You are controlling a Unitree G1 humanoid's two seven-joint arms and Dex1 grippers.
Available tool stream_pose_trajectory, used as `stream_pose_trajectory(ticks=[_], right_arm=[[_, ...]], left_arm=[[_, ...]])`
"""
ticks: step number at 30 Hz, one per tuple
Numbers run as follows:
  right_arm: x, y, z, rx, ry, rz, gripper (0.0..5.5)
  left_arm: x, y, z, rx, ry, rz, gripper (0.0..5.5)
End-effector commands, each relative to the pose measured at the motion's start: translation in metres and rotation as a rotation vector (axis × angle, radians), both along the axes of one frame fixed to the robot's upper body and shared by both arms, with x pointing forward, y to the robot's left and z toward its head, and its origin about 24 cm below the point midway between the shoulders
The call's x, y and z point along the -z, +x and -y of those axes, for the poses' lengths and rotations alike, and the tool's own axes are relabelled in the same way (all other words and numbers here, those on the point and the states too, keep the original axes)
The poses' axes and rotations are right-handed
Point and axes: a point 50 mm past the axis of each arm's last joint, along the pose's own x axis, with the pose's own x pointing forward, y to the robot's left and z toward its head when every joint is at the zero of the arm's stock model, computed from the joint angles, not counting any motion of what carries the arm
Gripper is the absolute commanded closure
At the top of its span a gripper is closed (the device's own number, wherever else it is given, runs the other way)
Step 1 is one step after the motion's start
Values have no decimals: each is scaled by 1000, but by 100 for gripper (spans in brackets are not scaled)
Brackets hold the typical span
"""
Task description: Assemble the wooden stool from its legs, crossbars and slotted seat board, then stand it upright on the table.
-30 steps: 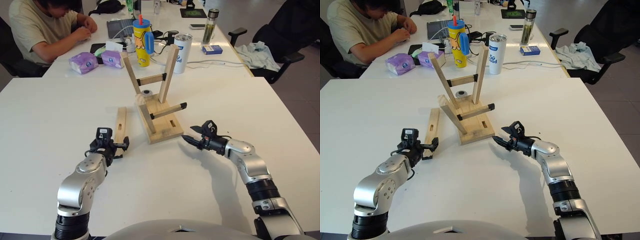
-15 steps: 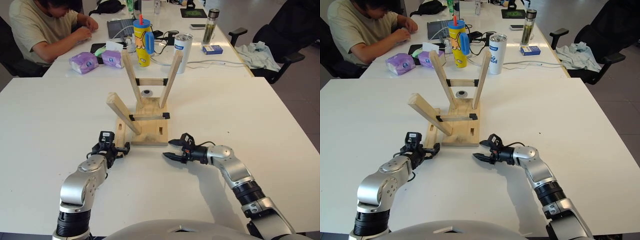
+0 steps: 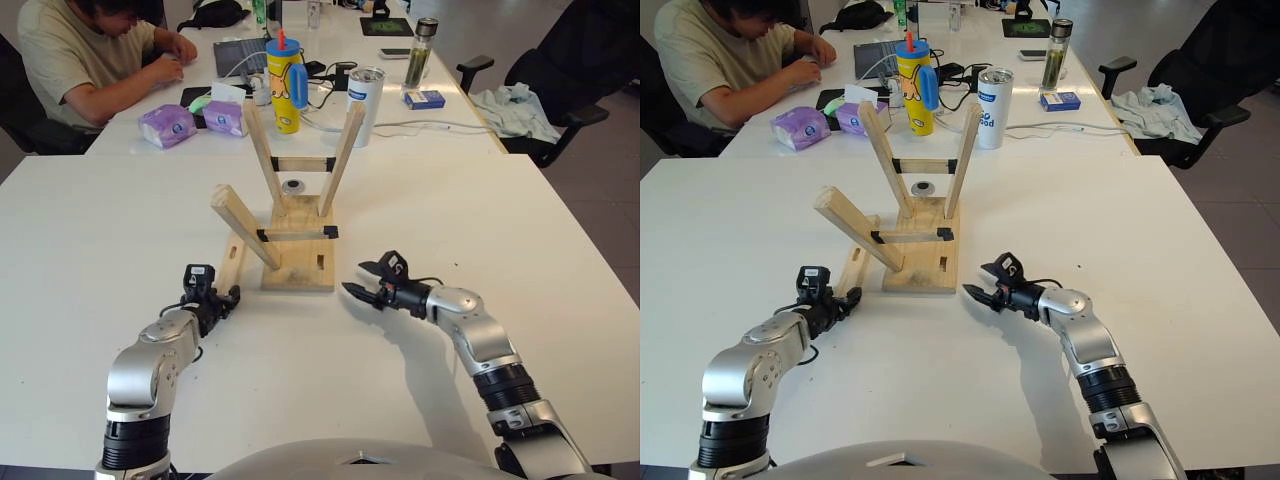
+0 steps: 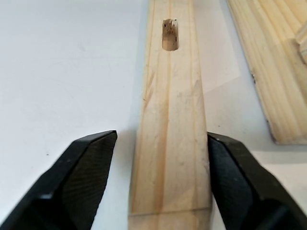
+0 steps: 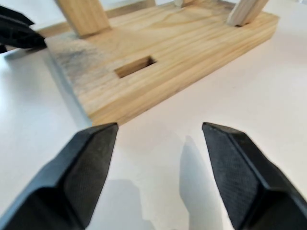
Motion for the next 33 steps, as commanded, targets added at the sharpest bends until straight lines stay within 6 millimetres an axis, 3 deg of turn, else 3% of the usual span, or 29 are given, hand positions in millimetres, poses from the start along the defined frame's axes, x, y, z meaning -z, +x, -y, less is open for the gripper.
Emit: stream_pose_trajectory(ticks=[1, 5, 8, 12, 16, 20, 23, 28, 33], right_arm=[[-6, 6, 7, 98, 43, 27, 224], [-10, 11, 10, 152, 64, 49, 224], [-18, 17, 13, 202, 103, 84, 224], [-31, 25, 20, 308, 183, 149, 224], [-34, 26, 25, 303, 243, 137, 224], [-38, 24, 29, 279, 327, 96, 224], [-45, 22, 33, 265, 394, 86, 224], [-65, 14, 33, 120, 436, 72, 224], [-101, -4, 50, -69, 530, -1, 224]], left_arm=[[8, 1, -14, -16, 31, -68, 291], [6, 11, -24, 49, 76, -23, 344], [-4, 24, -41, 31, 81, 59, 345], [-63, 52, -49, 62, 72, 405, 345], [-137, 64, -48, 114, 34, 755, 345], [-204, 54, -29, 283, -140, 1052, 345], [-241, 38, 4, 547, -324, 1137, 345], [-244, 7, 71, 995, -551, 976, 345], [-221, -8, 104, 1086, -825, 810, 345]])
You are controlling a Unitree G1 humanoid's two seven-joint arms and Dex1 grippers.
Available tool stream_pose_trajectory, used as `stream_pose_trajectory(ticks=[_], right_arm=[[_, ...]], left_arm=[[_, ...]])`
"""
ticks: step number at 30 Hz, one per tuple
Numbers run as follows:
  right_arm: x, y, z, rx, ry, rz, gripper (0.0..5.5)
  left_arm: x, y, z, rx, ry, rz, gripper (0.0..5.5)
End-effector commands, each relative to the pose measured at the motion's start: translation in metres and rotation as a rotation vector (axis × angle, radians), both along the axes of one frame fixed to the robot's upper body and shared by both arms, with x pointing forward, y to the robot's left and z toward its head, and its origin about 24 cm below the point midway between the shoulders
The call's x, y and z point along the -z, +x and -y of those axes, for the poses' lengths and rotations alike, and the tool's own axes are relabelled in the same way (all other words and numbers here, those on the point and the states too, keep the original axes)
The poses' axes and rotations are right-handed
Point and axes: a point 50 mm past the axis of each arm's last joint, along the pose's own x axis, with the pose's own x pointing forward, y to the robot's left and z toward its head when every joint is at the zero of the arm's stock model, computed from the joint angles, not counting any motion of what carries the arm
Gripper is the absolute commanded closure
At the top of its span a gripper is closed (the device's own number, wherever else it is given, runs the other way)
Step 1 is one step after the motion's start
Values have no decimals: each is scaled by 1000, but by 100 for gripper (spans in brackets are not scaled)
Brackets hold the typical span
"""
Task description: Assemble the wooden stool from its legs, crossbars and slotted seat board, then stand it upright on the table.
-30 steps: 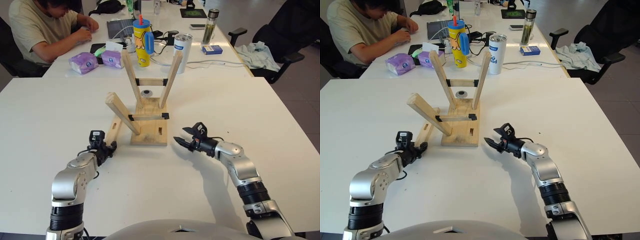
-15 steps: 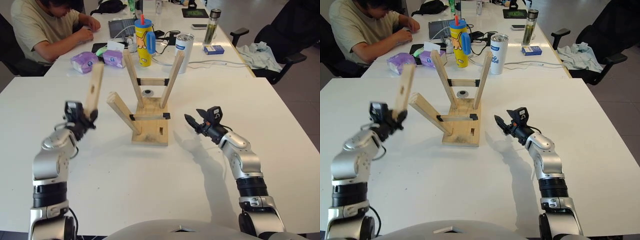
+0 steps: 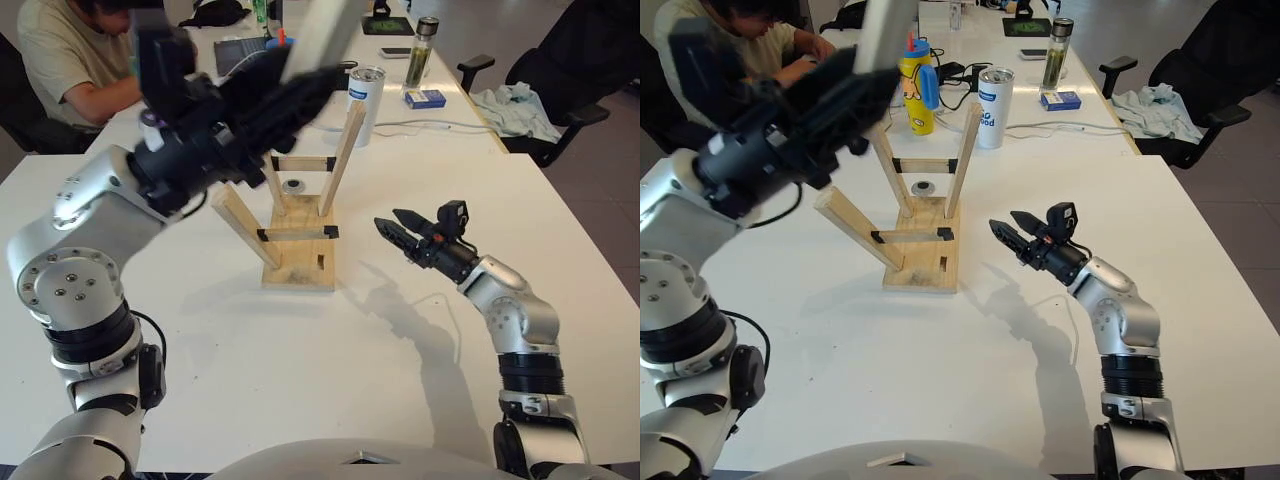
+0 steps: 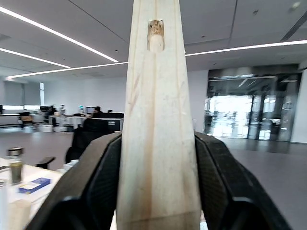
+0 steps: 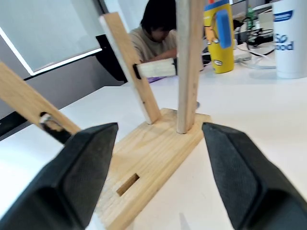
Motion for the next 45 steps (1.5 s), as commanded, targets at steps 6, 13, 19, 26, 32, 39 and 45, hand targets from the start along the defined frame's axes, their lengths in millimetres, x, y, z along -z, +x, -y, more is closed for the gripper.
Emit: stream_pose_trajectory(ticks=[6, 13, 19, 26, 32, 39, 45], right_arm=[[-48, -45, 43, -382, 203, -148, 155], [-83, -53, 50, -521, 395, -125, 38], [-92, -51, 50, -553, 451, -136, 35], [-94, -53, 45, -615, 454, -164, 83], [-93, -55, 45, -626, 438, -161, 178], [-94, -57, 45, -639, 445, -146, 295], [-93, -57, 45, -634, 444, -154, 327]], left_arm=[[67, -11, 27, 170, 26, -287, 345], [115, -10, 18, 240, 153, -409, 345], [131, -20, 17, 319, 241, -429, 345], [132, -20, 15, 354, 292, -430, 345], [126, -19, 13, 358, 298, -419, 345], [129, -21, 10, 361, 329, -433, 345], [130, -17, 8, 343, 343, -422, 345]])
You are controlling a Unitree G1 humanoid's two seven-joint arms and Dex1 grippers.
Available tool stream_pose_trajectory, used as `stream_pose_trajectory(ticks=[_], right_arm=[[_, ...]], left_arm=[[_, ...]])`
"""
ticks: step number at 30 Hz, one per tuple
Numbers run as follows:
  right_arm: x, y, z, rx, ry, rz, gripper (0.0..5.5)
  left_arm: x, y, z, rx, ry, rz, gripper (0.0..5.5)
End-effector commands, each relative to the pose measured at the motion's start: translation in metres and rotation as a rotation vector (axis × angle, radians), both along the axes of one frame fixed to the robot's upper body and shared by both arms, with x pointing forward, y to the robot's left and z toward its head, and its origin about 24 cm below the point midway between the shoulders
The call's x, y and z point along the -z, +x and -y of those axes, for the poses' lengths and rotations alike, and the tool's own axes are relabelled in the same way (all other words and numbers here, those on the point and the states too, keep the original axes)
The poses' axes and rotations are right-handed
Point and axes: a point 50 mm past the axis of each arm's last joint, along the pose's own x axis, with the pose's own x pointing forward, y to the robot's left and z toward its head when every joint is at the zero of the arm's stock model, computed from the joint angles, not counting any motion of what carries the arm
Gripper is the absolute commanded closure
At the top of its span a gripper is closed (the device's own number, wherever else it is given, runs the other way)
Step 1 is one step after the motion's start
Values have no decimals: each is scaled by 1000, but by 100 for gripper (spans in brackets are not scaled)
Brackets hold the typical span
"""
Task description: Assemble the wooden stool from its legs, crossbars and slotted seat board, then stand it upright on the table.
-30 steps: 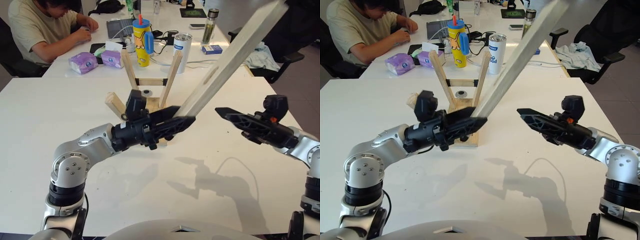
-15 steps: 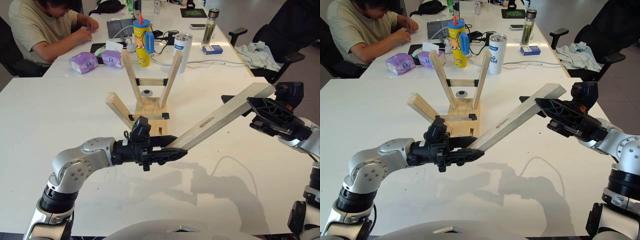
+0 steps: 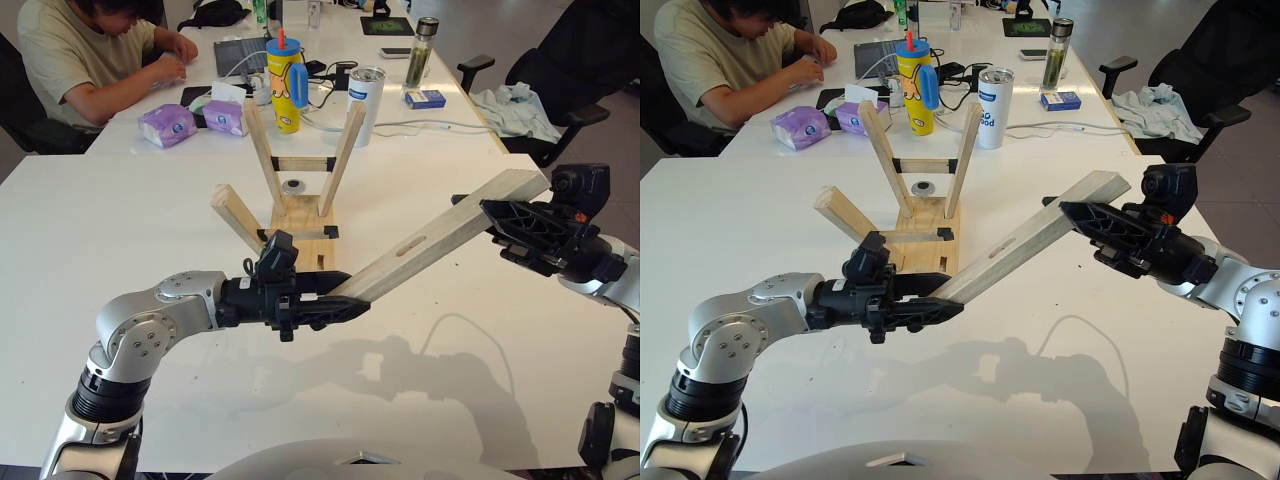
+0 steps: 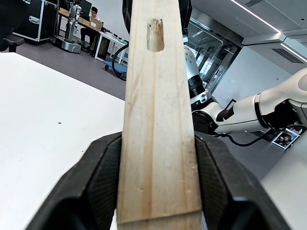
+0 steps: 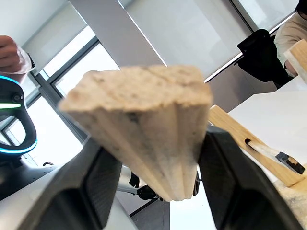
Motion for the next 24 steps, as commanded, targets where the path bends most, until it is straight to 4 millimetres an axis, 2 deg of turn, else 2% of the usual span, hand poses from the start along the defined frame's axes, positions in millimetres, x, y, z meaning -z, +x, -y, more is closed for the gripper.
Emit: stream_pose_trajectory(ticks=[1, 6, 9, 14, 16, 19, 24], right_arm=[[-2, -1, 1, -6, -14, 0, 327], [17, 15, 5, 129, -146, -7, 340], [23, 25, 9, 185, -207, 42, 342], [17, 44, 6, 175, -241, 135, 342], [15, 56, 3, 184, -275, 194, 342], [11, 72, -1, 189, -304, 281, 342], [16, 95, -16, 143, -369, 374, 343]], left_arm=[[0, 4, -4, -24, 28, 10, 308], [10, 16, -9, -165, 47, -25, 227], [32, 22, -15, -266, 165, -18, 225], [52, 28, -19, -370, 258, 13, 225], [62, 31, -18, -412, 345, 76, 225], [76, 36, -14, -440, 446, 145, 225], [102, 39, -10, -420, 611, 217, 225]])
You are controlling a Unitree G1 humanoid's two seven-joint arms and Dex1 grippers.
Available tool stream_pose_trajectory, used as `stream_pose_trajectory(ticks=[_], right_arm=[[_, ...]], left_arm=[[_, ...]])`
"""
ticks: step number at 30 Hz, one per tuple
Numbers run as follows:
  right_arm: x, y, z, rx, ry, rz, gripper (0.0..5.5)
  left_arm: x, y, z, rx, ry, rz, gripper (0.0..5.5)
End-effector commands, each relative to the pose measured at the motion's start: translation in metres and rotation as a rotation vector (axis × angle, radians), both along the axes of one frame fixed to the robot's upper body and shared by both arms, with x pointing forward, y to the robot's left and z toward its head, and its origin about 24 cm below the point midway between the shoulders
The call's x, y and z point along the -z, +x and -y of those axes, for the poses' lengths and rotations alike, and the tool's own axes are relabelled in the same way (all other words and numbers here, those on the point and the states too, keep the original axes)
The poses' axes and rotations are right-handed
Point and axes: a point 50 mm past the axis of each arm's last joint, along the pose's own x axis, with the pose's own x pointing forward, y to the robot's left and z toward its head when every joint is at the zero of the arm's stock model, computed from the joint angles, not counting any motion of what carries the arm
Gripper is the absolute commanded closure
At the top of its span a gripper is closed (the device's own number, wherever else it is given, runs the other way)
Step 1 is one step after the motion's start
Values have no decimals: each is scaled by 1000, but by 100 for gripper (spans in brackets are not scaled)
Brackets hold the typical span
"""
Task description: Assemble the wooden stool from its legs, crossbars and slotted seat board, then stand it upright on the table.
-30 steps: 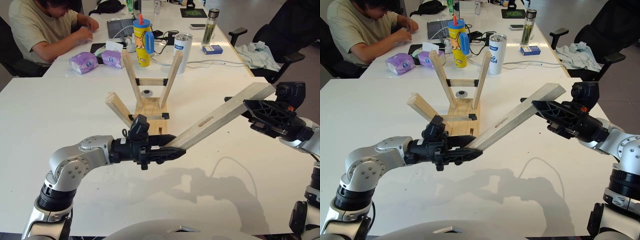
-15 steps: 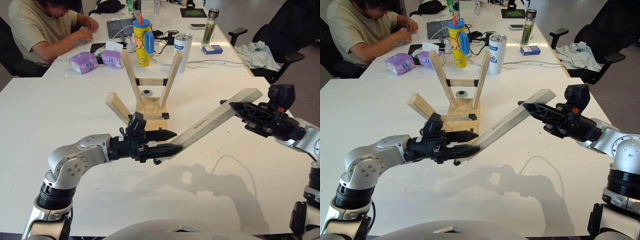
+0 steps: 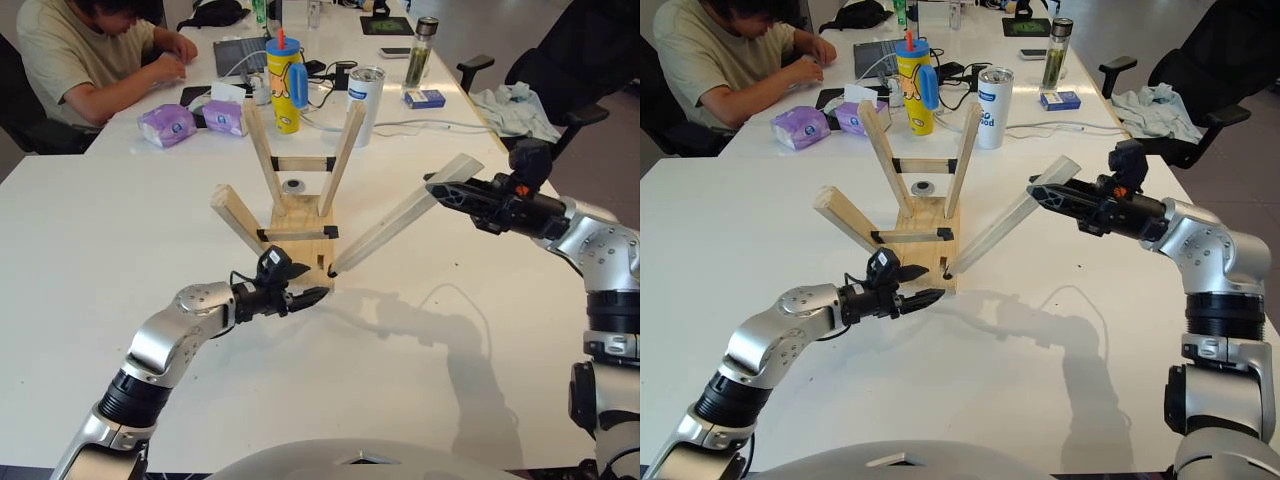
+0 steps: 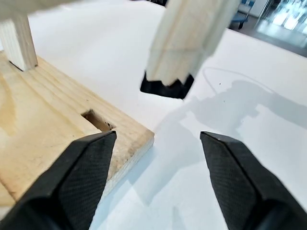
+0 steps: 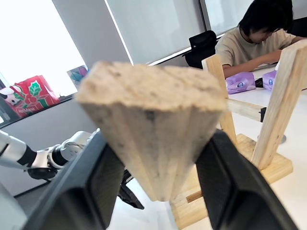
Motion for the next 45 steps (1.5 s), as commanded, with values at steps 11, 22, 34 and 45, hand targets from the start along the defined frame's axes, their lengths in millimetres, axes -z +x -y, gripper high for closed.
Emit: stream_pose_trajectory(ticks=[11, 22, 34, 45], right_arm=[[14, 38, -26, -81, -180, 130, 343], [0, 44, -52, -231, -400, 267, 344], [4, 21, -101, -286, -618, 312, 344], [4, 12, -117, -342, -627, 340, 345]], left_arm=[[43, -3, -4, 79, 285, -40, 225], [48, -7, -3, 90, 289, -69, 225], [52, -9, 0, 60, 280, -77, 225], [58, -10, 4, 48, 275, -85, 225]])
